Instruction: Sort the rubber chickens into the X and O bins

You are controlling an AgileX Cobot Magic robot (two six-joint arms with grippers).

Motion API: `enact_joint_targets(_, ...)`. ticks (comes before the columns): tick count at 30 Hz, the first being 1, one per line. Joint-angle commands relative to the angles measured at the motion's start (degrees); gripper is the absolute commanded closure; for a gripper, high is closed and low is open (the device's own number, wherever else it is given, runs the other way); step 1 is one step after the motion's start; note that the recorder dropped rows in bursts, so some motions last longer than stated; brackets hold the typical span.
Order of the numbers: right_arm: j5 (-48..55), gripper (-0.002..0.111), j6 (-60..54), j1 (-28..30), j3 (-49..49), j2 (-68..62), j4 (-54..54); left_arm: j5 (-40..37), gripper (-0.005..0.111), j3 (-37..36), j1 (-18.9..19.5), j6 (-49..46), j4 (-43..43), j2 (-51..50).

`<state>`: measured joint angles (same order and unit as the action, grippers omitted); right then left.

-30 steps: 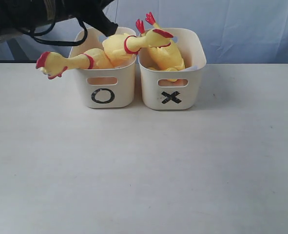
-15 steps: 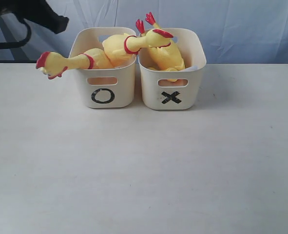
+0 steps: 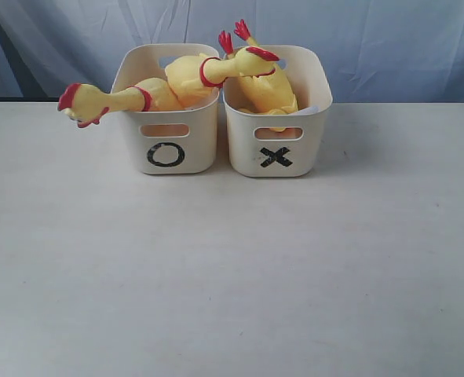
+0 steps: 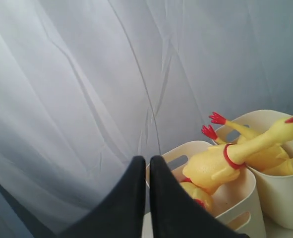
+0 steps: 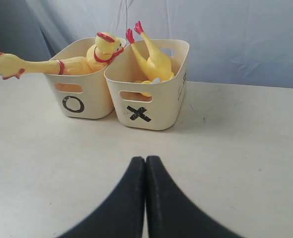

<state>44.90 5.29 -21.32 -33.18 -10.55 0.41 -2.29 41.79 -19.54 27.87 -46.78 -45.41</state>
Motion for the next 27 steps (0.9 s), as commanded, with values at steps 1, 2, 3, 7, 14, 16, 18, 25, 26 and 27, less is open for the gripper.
enact_joint_targets(1,-0.2,0.108,-0.2,-0.1,-0.3,0.3,0.2,-2.6,0.103,-4.0,0.0,0.5,3.3,7.8)
enact_joint_targets(2,-0.2,0.108,-0.2,-0.1,-0.3,0.3,0.2,-2.6,0.103,-5.0,0.0,0.5,3.3,9.5)
enact_joint_targets(3,-0.2,0.108,-0.2,-0.1,-0.3,0.3,0.2,-3.0,0.103,-5.9,0.0,0.5,3.3,11.2)
enact_joint_targets(7,-0.2,0.108,-0.2,-0.1,-0.3,0.3,0.2,-5.0,0.103,-8.7,0.0,0.5,3.7,16.4)
enact_joint_targets(14,-0.2,0.108,-0.2,-0.1,-0.3,0.3,0.2,-5.9,0.103,-14.2,0.0,0.5,3.5,22.1)
enact_joint_targets(16,-0.2,0.108,-0.2,-0.1,-0.3,0.3,0.2,-6.2,0.103,-15.3,0.0,0.5,3.5,22.7)
enact_joint_targets(18,-0.2,0.108,-0.2,-0.1,-0.3,0.3,0.2,-7.7,0.103,-15.4,0.0,0.5,3.5,22.8)
enact_joint_targets(25,-0.2,0.108,-0.2,-0.1,-0.3,0.3,0.2,-8.7,0.103,-15.4,0.0,0.5,3.5,22.8)
enact_joint_targets(26,-0.2,0.108,-0.2,-0.1,-0.3,0.3,0.2,-8.7,0.103,-15.4,0.0,0.5,3.5,22.8)
enact_joint_targets(27,-0.2,0.108,-0.2,-0.1,-0.3,0.3,0.2,-8.7,0.103,-15.4,0.0,0.5,3.5,22.8)
